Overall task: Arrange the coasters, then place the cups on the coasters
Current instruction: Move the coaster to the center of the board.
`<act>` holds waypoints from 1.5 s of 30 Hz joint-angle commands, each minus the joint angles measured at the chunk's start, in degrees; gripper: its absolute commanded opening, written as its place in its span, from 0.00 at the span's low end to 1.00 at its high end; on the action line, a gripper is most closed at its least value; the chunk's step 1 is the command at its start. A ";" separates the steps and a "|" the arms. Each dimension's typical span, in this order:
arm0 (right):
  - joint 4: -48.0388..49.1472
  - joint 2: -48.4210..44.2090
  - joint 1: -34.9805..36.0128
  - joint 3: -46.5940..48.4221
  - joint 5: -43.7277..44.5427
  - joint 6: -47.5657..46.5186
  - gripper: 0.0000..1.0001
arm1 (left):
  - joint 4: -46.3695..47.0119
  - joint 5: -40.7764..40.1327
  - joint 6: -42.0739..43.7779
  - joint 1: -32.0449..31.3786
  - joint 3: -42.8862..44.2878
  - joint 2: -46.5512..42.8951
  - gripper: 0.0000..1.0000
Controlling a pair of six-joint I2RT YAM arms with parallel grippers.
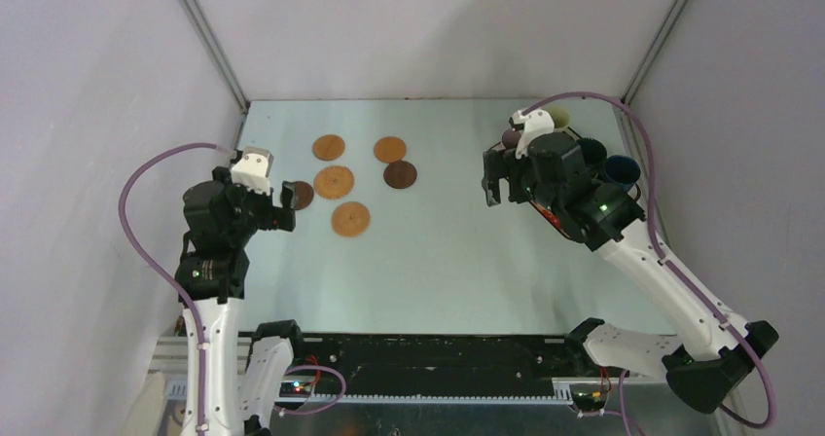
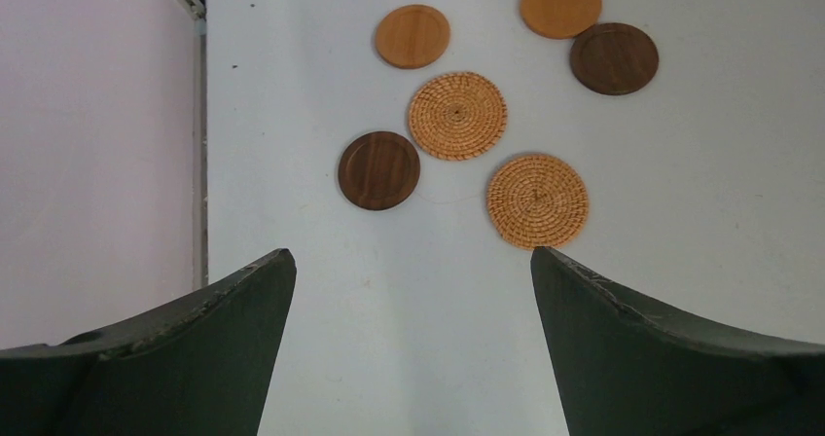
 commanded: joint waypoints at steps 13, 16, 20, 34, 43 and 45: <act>5.67 6.90 -19.04 -11.33 -29.77 -24.35 0.99 | 9.40 -23.64 6.74 -11.02 -3.53 13.10 0.98; 4.58 5.04 -22.98 -11.92 -37.55 -26.47 0.99 | 12.40 -28.76 7.34 -15.30 -4.27 18.81 0.98; 4.32 3.02 -30.24 -12.71 -43.69 -26.46 1.00 | 14.98 -34.34 9.49 -19.26 -2.39 28.73 0.98; 5.99 -1.19 -39.61 -14.85 -49.93 -26.39 0.99 | 15.51 -44.79 14.27 -32.24 3.60 55.08 0.98; 6.68 -0.32 -38.90 -15.34 -48.86 -27.08 0.99 | 12.76 -43.01 13.74 -34.33 7.37 61.27 0.98; 6.61 -0.30 -38.93 -15.35 -48.64 -27.04 0.99 | 12.74 -43.57 14.23 -35.69 7.88 62.66 0.98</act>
